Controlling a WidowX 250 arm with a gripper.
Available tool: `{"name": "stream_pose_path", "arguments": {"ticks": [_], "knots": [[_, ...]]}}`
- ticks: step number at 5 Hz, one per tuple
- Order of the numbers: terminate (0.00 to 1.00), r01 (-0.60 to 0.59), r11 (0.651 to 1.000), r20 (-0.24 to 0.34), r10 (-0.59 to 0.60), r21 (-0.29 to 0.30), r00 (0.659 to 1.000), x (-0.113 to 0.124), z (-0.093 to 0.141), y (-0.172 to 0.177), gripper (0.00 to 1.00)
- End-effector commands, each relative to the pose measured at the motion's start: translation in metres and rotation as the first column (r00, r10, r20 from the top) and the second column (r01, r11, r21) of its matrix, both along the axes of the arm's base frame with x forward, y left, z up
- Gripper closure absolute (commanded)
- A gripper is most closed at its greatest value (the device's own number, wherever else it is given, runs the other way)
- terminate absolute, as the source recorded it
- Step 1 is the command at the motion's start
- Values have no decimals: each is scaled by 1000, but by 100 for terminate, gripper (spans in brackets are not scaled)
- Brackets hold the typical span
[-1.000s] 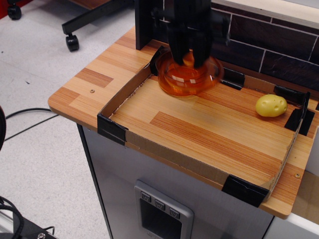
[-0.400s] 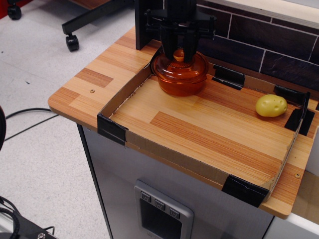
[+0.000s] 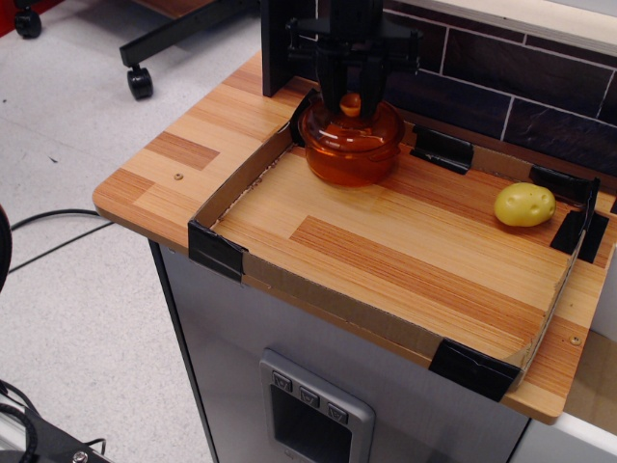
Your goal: Put lid on pot
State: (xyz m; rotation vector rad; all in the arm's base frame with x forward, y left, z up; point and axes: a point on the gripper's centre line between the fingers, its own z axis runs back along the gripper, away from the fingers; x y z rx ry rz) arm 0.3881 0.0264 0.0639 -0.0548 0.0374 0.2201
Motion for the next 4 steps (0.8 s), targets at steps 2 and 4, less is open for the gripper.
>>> {"name": "stream_pose_path", "arguments": {"ticks": [2, 4], "knots": [[0, -30, 999, 77, 28, 20, 997, 17, 22, 8, 100], [0, -43, 999, 92, 40, 33, 995, 22, 20, 9, 100]]}}
